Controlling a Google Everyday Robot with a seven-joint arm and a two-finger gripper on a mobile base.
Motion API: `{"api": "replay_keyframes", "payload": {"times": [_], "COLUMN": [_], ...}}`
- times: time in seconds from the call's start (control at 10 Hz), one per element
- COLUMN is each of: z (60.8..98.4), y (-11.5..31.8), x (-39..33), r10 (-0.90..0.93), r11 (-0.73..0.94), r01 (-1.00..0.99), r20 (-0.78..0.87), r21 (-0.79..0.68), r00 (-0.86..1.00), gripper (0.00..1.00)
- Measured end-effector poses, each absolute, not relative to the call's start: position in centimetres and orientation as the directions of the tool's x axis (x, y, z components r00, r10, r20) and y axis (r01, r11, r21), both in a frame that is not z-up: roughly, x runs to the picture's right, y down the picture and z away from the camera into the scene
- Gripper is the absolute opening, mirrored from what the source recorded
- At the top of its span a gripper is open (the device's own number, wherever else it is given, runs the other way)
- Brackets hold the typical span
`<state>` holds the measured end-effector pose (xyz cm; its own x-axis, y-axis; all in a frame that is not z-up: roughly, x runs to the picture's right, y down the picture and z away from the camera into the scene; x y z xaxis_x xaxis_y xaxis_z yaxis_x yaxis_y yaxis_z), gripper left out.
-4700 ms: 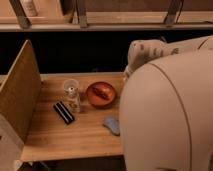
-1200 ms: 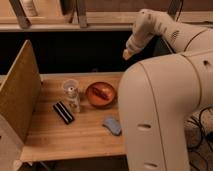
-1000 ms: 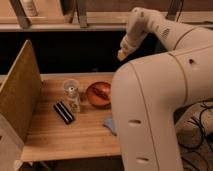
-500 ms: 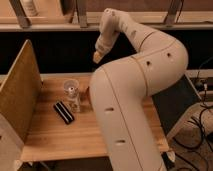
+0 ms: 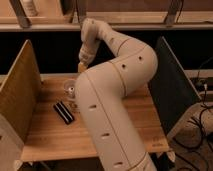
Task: Knock the bottle over
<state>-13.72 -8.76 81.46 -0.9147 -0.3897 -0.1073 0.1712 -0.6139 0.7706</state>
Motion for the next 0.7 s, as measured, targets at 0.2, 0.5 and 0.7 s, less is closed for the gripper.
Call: {"api": "replay_keyframes", "payload": {"times": [0.2,0.5,0.7], "z": [81.5,81.5,81.9], "y": [-8.8,-8.5,-7.8], "x": [-13.3,-11.7,-12.2], "r10": [-0.392,-0.391,-0.359], "r11": [-0.614,-0.605,-0.598], "r01": [0.176,0.186,0.148], "r20": [-0.103,-0.085,-0.098], "r21": [0.769,0.774,0.787], "r00": [-0.914,-0.916,-0.928], "gripper": [0.0,0.0,0.0]}}
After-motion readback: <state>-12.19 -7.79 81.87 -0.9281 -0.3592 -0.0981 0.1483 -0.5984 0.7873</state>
